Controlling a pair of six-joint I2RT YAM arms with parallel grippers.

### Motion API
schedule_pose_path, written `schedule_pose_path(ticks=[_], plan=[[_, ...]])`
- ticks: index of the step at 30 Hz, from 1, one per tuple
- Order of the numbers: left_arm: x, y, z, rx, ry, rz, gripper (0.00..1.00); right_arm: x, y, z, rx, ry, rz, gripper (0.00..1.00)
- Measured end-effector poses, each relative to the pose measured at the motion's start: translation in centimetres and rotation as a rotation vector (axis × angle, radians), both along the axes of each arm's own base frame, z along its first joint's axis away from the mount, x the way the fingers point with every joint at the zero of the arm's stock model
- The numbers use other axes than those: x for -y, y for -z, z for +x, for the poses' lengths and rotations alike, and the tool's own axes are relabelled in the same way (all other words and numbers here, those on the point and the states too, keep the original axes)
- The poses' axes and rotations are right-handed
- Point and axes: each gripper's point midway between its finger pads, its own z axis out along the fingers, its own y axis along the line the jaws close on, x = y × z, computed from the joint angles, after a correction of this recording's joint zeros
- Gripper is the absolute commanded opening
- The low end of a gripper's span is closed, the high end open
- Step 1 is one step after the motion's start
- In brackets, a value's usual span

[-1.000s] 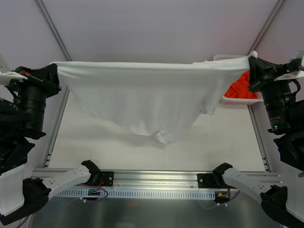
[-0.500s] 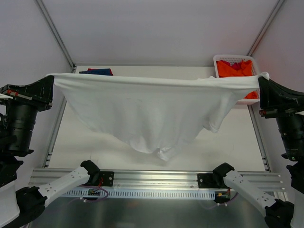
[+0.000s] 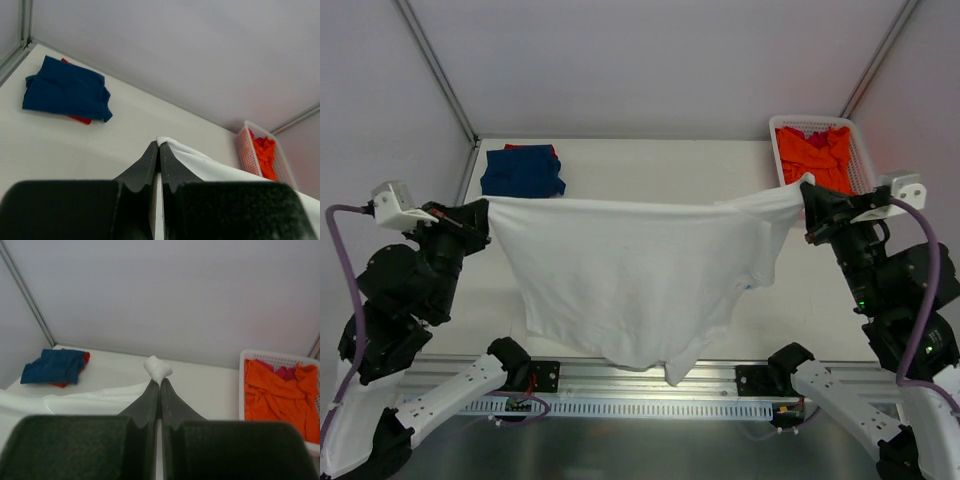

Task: Fold and stack the t-shirts
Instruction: Flatten the tshirt out

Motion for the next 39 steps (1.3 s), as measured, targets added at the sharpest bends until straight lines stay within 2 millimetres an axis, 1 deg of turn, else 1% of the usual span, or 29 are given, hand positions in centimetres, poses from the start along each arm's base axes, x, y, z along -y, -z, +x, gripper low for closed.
schedule_pose_path(ticks=[1,3,7,11,14,17,22,26,30,36,39], plan=[[0.1,1.5,0.4,-0.027,-0.01,0.009,0.0,-0.2,1.3,0.5,-0.03,0.006,-0.007,0.0],[0.3,3.7,0.9,-0.066,-0.025,0.021,0.0,-0.3,3.6,1.1,-0.08,0.02,-0.017,0.0],[-0.1,7.7,1.7,-0.132,-0.087,0.053,0.0,-0.3,6.6,1.8,-0.142,0.045,-0.028,0.0],[-0.1,10.4,2.6,-0.177,-0.135,0.094,0.0,-0.5,8.9,2.7,-0.191,0.066,-0.051,0.0],[0.1,12.2,3.6,-0.212,-0.17,0.132,0.0,-0.7,10.2,3.5,-0.218,0.08,-0.068,0.0],[0.4,14.0,4.8,-0.246,-0.211,0.173,0.0,-1.1,11.8,4.7,-0.252,0.096,-0.09,0.0],[0.8,17.5,6.5,-0.301,-0.263,0.25,0.0,-1.7,15.2,6.8,-0.314,0.132,-0.147,0.0],[1.1,19.4,7.6,-0.33,-0.299,0.298,0.0,-2.0,17.7,8.7,-0.359,0.17,-0.209,0.0],[1.3,20.6,8.9,-0.345,-0.333,0.332,0.0,-2.5,20.1,10.9,-0.403,0.21,-0.27,0.0],[1.3,21.1,11.1,-0.342,-0.382,0.355,0.0,-3.4,23.2,14.1,-0.453,0.257,-0.322,0.0],[1.3,21.7,12.4,-0.346,-0.402,0.371,0.0,-3.9,25.5,15.7,-0.492,0.273,-0.353,0.0]])
